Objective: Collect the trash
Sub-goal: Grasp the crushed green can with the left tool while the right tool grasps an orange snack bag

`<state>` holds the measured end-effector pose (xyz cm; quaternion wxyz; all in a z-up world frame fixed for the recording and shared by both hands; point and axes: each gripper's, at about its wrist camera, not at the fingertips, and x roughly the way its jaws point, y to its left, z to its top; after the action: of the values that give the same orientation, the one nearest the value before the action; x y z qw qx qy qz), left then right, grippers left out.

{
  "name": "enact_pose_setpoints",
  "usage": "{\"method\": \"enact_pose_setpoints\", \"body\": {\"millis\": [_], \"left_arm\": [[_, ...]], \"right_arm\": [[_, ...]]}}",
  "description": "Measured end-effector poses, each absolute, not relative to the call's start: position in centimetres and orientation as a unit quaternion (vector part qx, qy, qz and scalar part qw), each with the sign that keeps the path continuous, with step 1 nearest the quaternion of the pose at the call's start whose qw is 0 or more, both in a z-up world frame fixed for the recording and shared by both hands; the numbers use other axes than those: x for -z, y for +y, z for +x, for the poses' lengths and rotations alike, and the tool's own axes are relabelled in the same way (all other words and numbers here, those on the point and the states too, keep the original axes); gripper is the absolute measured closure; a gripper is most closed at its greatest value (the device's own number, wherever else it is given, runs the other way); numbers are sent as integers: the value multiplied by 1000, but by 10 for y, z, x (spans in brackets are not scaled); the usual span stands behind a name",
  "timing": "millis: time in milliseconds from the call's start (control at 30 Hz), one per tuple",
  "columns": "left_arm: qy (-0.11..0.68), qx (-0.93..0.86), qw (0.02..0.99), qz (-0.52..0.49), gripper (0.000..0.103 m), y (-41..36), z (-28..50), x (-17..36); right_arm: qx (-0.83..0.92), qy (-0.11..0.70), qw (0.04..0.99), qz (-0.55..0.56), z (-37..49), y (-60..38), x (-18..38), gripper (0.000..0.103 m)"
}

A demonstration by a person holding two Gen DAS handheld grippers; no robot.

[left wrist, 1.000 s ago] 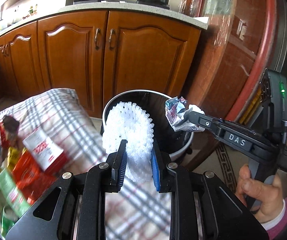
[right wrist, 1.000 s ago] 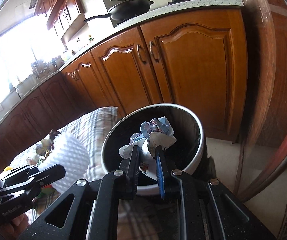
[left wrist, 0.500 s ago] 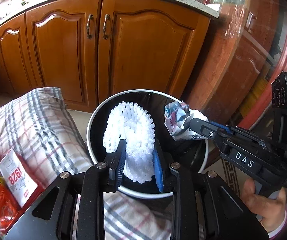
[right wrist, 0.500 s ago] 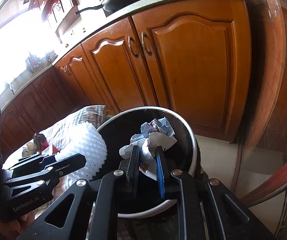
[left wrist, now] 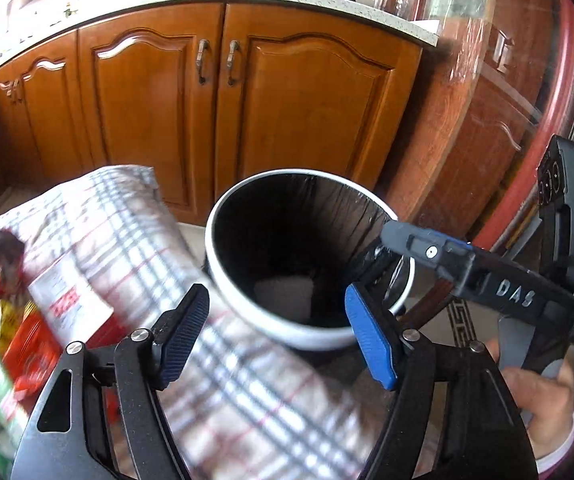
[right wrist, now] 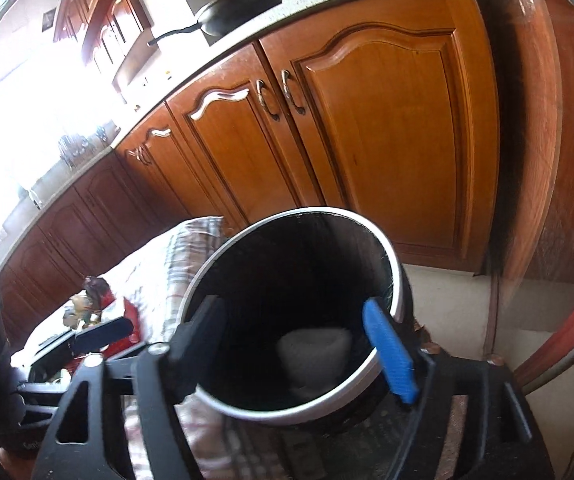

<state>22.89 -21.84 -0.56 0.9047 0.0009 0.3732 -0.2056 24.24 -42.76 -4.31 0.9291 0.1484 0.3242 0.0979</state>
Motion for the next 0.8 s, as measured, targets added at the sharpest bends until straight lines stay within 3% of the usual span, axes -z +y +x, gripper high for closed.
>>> {"method": "enact_pose_setpoints", "body": {"millis": [800], "left_arm": [[370,110,920,-70,28,-70,110,17]], "right_arm": [[-166,344,912,150,153,-326,62,19]]}}
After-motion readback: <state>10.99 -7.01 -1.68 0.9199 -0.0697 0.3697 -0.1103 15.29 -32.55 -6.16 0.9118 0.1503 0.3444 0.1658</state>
